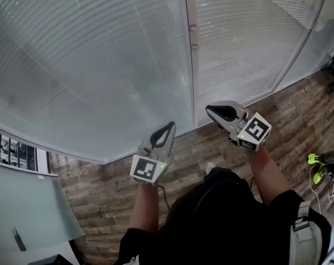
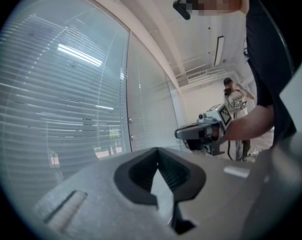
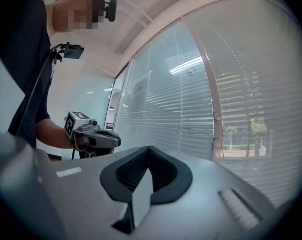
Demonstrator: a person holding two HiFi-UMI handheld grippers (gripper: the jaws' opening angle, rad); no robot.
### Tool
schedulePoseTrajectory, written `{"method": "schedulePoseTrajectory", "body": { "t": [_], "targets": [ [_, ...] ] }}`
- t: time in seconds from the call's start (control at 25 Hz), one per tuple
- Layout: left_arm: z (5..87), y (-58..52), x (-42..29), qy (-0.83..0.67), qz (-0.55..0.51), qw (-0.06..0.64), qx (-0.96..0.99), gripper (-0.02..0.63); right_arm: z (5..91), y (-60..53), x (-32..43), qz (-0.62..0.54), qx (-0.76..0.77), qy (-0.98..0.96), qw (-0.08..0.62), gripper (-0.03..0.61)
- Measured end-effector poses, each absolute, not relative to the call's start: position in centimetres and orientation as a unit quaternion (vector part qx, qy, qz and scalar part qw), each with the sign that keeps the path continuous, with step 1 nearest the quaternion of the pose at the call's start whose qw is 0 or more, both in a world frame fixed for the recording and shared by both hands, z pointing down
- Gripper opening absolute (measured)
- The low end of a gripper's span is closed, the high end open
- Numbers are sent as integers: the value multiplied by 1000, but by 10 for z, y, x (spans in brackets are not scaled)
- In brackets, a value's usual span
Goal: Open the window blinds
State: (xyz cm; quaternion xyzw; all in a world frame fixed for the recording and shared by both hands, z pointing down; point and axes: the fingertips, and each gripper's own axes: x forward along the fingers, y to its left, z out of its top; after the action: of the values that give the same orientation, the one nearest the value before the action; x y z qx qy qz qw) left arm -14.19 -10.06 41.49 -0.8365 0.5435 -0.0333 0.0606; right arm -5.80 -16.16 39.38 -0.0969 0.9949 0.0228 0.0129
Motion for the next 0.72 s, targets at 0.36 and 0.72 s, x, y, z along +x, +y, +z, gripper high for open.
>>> {"method": "schedulePoseTrajectory", "body": {
  "t": [0.36, 0.72],
  "targets": [
    [394, -148, -144, 558, -56, 62, -826, 3, 377, -214, -71, 32, -67, 997, 28, 5],
    [386, -178, -151, 576, -61, 84, -811, 3, 370, -242, -82, 35, -36, 998, 23, 5]
  ]
}}
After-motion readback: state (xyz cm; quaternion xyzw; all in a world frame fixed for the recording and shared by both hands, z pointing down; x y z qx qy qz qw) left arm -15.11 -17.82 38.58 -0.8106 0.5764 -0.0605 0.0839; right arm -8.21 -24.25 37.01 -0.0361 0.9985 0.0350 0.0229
